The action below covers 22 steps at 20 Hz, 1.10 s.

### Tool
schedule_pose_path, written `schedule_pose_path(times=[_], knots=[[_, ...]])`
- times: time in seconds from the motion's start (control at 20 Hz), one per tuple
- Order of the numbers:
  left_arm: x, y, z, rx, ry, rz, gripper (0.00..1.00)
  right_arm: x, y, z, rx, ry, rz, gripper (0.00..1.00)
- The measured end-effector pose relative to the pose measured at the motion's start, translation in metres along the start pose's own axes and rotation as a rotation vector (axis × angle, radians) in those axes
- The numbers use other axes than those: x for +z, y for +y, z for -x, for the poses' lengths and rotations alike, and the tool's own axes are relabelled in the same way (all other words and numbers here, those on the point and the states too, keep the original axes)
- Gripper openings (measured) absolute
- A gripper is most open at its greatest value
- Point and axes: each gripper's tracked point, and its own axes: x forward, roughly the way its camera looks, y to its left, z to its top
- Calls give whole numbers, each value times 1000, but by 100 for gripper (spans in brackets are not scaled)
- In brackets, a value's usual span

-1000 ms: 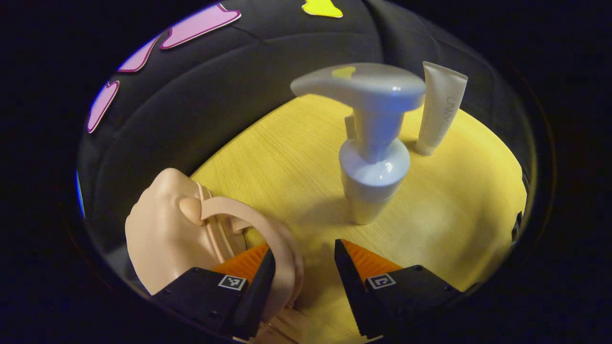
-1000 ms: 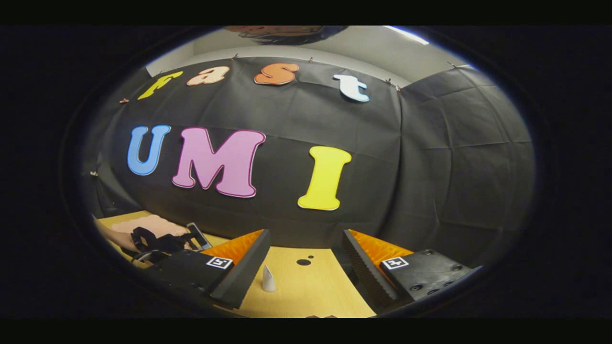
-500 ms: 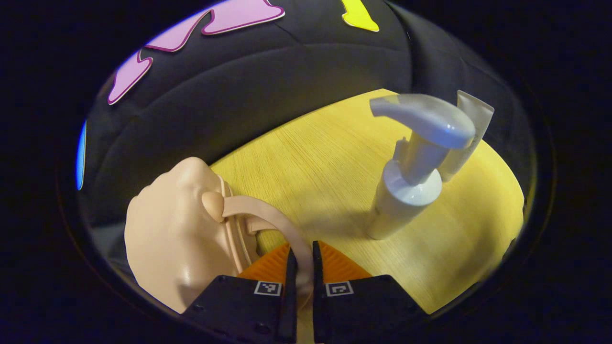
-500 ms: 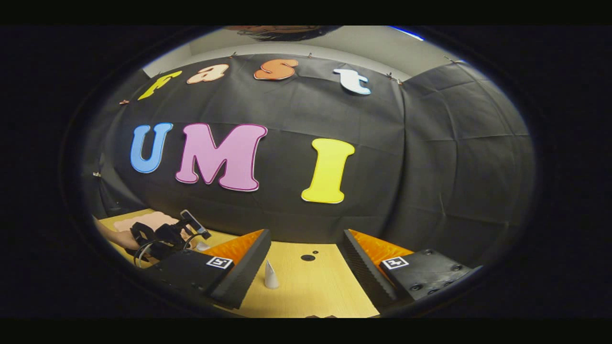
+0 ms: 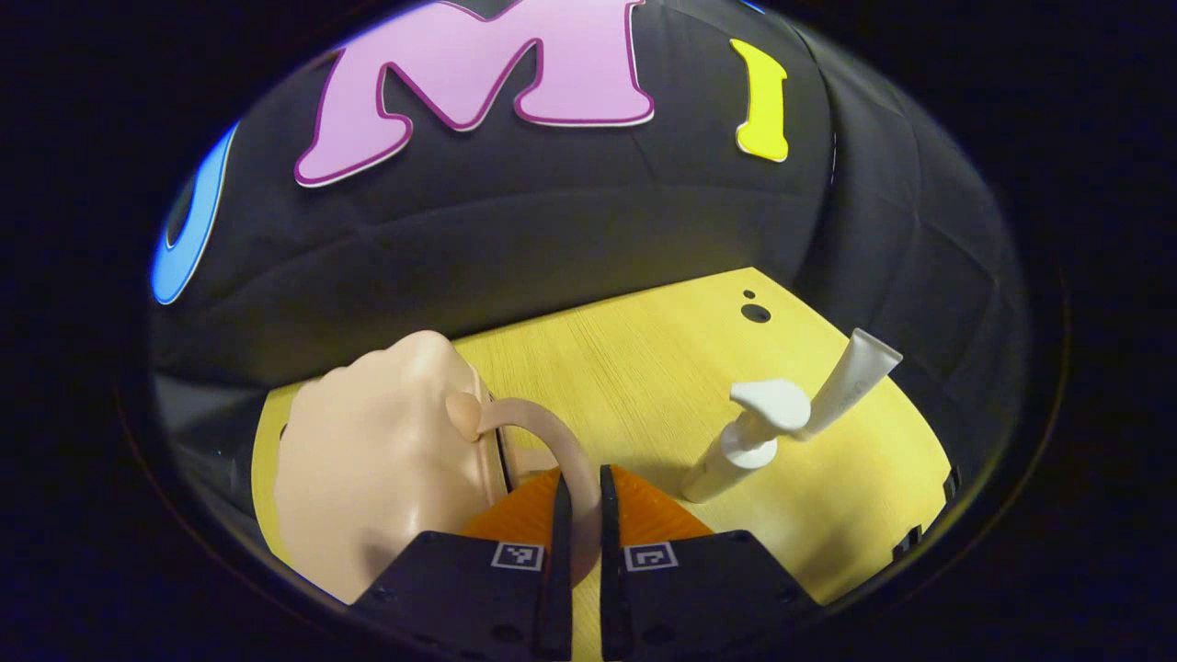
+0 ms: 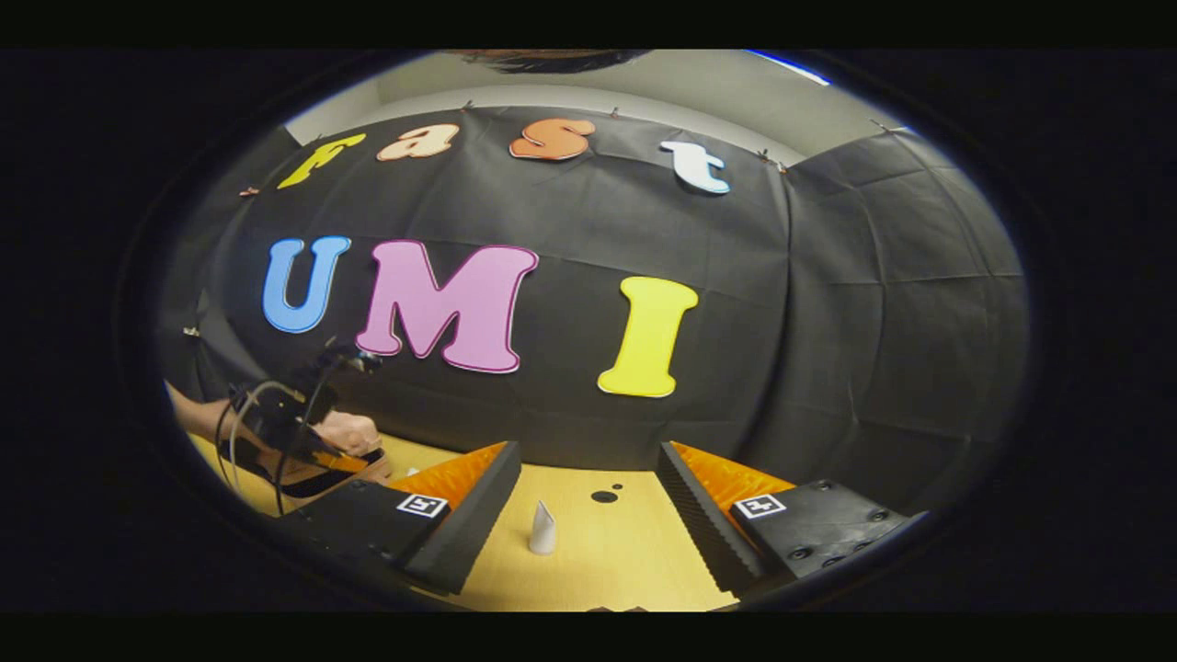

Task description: First open the suitcase, pack the skin care products into it, and then close the suitcase.

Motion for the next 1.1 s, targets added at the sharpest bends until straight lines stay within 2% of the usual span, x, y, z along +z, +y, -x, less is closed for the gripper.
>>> schedule_pose_path(times=[0.2, 0.35, 0.5, 0.7, 0.75, 0.8, 0.85, 0.9, 1.1], knots=[[39, 44, 52, -11, -45, 95, 17, 15, 19, -1, 10, -25, 3, 97], [60, 94, 86, 23, -85, 114, 17, 23, 34, -1, 18, -33, 10, 99], [69, 155, 118, 109, -110, 70, 17, 27, 53, 1, 32, -31, 3, 99], [61, 239, 145, 252, -90, -46, 17, 29, 75, 3, 34, -23, 1, 97], [56, 264, 150, 300, -76, -75, 11, 29, 81, 5, 34, -20, -4, 97], [48, 287, 153, 341, -55, -95, 16, 28, 87, 7, 32, -17, -6, 95], [37, 308, 154, 383, -39, -116, 16, 27, 92, 8, 32, -11, -4, 99], [28, 331, 156, 422, -27, -136, 16, 25, 98, 10, 30, -5, -1, 97], [-12, 399, 149, 489, 4, -123, 15, 15, 115, 14, 13, 23, 3, 96]])
